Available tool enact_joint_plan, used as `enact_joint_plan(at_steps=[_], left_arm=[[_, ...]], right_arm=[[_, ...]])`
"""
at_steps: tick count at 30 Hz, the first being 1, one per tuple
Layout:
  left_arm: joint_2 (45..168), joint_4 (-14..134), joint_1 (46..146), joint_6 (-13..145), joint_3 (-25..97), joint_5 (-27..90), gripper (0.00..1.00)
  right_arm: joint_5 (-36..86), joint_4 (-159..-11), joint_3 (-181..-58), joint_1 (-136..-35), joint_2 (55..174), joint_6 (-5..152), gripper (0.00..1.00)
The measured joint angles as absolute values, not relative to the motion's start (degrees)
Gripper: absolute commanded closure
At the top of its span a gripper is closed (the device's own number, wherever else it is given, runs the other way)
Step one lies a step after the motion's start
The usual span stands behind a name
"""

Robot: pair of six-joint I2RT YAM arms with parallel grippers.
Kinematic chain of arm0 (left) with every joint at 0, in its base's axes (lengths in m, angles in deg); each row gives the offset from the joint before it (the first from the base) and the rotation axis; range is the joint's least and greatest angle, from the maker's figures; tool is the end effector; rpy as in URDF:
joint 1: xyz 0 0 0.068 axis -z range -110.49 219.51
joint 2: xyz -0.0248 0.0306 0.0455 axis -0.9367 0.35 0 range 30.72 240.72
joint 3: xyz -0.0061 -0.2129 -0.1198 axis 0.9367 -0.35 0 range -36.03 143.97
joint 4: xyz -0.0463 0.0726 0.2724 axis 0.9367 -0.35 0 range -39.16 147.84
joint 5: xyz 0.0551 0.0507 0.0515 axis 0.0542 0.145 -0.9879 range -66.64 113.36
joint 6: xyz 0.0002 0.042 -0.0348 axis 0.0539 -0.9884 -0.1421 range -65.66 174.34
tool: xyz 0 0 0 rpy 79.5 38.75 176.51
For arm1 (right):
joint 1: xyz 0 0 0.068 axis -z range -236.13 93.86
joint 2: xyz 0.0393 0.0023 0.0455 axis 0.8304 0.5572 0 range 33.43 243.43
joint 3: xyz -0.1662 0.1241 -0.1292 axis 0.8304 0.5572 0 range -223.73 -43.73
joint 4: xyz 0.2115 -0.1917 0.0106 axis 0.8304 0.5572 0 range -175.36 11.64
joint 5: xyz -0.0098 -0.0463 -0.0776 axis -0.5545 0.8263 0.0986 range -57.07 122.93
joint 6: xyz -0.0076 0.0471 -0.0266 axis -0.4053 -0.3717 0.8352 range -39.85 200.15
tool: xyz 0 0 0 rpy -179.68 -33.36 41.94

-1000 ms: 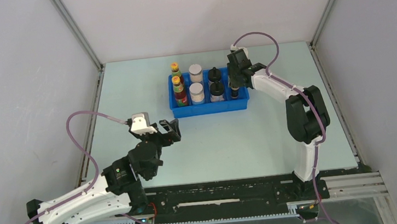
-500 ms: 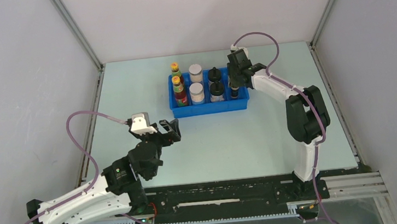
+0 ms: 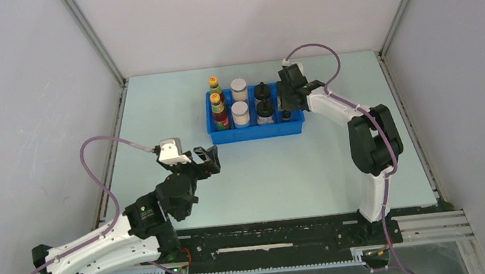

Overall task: Organize the condiment bottles
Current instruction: Place the bottle in the storage box, then reset both arms

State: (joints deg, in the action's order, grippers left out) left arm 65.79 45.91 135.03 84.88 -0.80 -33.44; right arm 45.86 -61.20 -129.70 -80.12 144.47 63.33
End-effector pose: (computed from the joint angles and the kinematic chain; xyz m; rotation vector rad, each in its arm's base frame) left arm 0.1069 -0.1608 0.2898 -0.1846 1.6869 -0.3774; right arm 0.4111 0.1739 0.1889 -0.0490 2.4014 0.0561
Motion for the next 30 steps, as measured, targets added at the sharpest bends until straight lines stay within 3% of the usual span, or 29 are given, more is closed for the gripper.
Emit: enact_joint_plan(at_steps=[9, 17, 30], left_arm=[[65.18, 45.43, 135.03, 84.97, -0.80, -33.44, 0.12], [65.15, 44.93, 135.03, 84.95, -0.80, -33.44, 0.12], [65.70, 43.12, 135.77, 82.61, 0.86, -35.21, 0.12]], right_arm=[[45.88, -61.15, -129.70, -80.17, 144.47, 63.36, 0.36], [45.95, -60.48, -129.70, -80.56, 143.21, 63.36, 0.27], [45.79, -60.02, -129.09, -82.46, 129.07, 63.88, 0.22]])
